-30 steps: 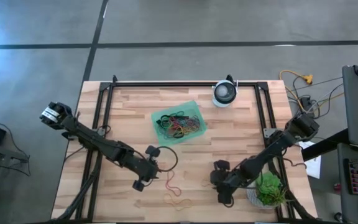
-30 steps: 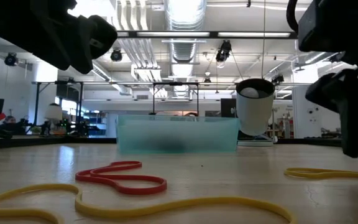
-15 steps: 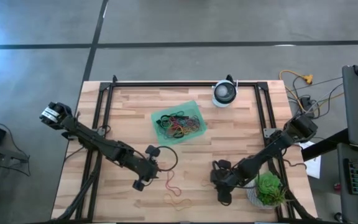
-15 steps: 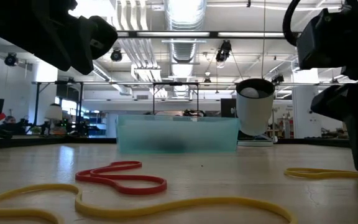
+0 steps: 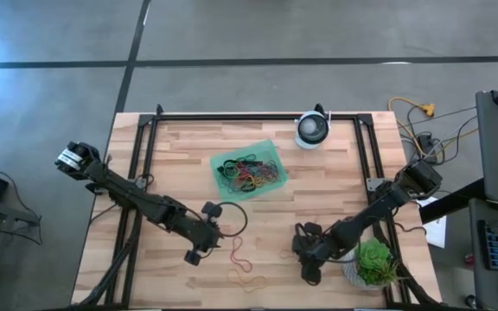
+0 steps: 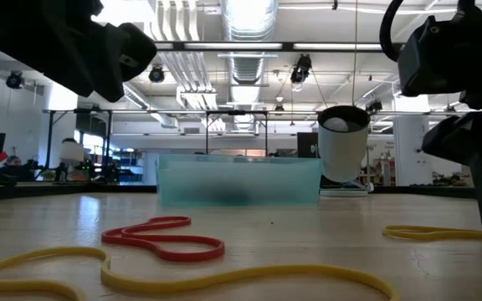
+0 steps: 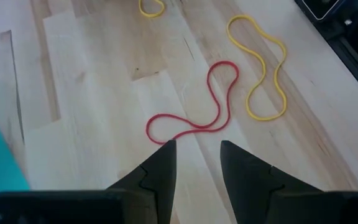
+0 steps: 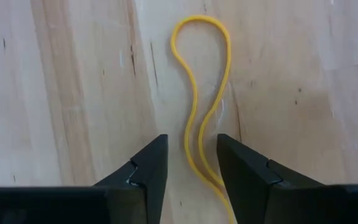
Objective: Pick and place rubber bands into bin
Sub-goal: Put the yellow rubber band into the green bin
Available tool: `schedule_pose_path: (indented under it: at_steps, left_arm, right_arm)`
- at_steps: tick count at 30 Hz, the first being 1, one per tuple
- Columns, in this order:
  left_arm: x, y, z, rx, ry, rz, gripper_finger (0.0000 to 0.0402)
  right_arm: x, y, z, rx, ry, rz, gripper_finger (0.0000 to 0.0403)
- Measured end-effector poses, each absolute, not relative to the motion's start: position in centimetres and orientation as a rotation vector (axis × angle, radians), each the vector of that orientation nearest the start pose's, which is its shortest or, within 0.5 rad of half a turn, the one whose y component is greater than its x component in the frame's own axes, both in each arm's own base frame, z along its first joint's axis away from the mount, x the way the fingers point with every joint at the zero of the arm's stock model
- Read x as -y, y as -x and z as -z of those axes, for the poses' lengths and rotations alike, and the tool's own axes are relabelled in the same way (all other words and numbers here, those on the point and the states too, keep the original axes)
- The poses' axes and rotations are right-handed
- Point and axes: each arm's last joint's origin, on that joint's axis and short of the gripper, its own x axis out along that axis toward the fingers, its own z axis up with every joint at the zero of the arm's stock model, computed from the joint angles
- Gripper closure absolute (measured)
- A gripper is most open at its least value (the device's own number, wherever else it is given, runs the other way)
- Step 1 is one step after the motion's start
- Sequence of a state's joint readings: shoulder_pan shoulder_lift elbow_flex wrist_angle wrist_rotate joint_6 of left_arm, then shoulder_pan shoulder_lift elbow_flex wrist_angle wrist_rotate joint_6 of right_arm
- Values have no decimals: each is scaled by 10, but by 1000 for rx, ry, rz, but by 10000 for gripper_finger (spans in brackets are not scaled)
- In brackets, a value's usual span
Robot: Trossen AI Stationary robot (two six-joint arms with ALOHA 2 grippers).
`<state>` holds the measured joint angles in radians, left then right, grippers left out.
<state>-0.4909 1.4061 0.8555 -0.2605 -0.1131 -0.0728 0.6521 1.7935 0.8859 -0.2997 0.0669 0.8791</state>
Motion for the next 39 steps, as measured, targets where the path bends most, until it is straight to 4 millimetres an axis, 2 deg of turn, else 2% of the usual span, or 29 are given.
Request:
schedule_pose_path:
  at_steps: [8, 22, 30, 39]
  left_arm:
    - [130, -250, -214, -803, -177, 328, 292]
    - [130, -249, -213, -805, -177, 327, 292]
    - [130, -249, -213, -805, -178, 328, 292]
    - [130, -249, -213, -805, -178, 328, 292]
  right_arm:
    - [-192, -240, -113, -1271, -247, 11, 274]
    - [-187, -233, -112, -1334, -178, 39, 289]
    - [-185, -232, -112, -1331, -147, 64, 322]
    - [-183, -231, -112, -1330, -123, 91, 380]
